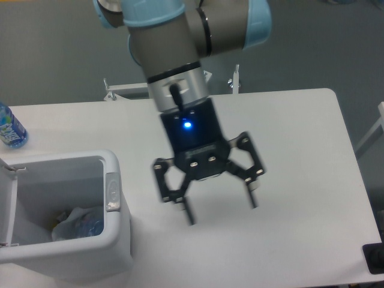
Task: Place the trash in the trash can
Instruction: 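Open the gripper to drop the bottle into the bin and withdraw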
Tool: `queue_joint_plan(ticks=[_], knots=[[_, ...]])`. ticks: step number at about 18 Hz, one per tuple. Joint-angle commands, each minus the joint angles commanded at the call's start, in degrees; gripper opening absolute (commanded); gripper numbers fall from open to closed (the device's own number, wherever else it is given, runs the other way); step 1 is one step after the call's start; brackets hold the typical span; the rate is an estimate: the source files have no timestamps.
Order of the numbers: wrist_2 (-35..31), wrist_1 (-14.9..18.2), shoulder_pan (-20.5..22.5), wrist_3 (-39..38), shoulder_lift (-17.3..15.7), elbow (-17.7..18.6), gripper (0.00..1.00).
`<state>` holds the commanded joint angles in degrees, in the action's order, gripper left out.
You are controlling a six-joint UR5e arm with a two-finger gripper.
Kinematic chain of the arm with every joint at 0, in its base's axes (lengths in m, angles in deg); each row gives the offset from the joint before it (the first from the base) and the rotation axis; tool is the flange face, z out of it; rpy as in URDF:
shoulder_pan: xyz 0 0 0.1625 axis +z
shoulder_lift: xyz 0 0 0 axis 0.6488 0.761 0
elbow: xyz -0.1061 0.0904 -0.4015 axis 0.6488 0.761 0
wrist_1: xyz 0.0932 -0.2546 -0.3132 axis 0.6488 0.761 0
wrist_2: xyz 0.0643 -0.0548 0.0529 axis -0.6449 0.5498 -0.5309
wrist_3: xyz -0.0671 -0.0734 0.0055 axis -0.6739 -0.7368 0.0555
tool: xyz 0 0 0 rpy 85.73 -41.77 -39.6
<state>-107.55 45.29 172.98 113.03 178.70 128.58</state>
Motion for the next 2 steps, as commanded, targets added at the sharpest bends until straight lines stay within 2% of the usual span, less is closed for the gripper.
queue_joint_plan(ticks=[2], knots=[[0.1,4.1,1.2,4.4,-1.8,0.6,1.0]])
